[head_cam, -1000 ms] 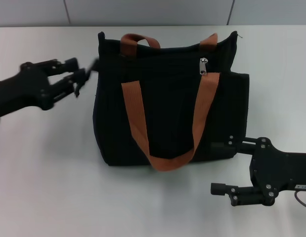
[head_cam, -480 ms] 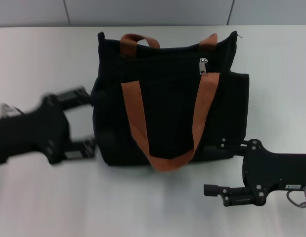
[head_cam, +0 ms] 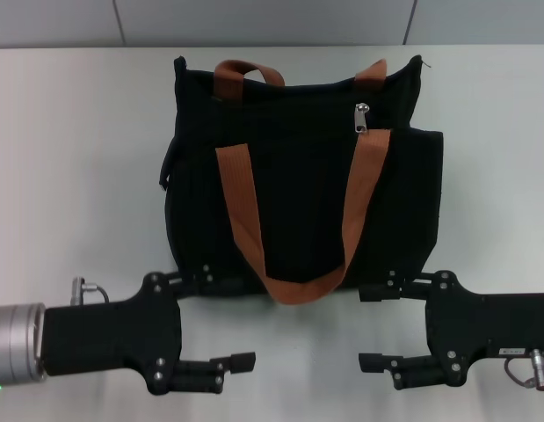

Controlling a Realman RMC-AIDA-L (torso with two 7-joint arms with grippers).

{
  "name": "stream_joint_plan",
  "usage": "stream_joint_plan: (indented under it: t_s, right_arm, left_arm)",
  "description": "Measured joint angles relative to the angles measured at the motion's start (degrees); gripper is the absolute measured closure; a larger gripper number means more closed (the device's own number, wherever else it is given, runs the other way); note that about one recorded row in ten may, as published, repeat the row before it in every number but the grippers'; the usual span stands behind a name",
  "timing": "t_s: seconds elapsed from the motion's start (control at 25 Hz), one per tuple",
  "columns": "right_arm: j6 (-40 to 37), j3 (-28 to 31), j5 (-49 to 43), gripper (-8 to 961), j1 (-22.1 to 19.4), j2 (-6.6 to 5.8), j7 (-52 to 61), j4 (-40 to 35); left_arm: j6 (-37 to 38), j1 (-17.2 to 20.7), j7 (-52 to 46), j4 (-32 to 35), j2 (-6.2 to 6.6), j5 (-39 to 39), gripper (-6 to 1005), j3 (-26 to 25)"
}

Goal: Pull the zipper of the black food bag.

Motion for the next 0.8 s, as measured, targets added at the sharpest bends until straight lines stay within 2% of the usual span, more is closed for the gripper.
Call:
stream_joint_plan:
  t_s: [0.8]
  right_arm:
    - [0.7,0.3,0.0,167,0.1,0.09,-1.6,0.9]
  left_arm:
    - [-1.4,0.9,0.1,-0.7,0.02,1.4,167,0.1]
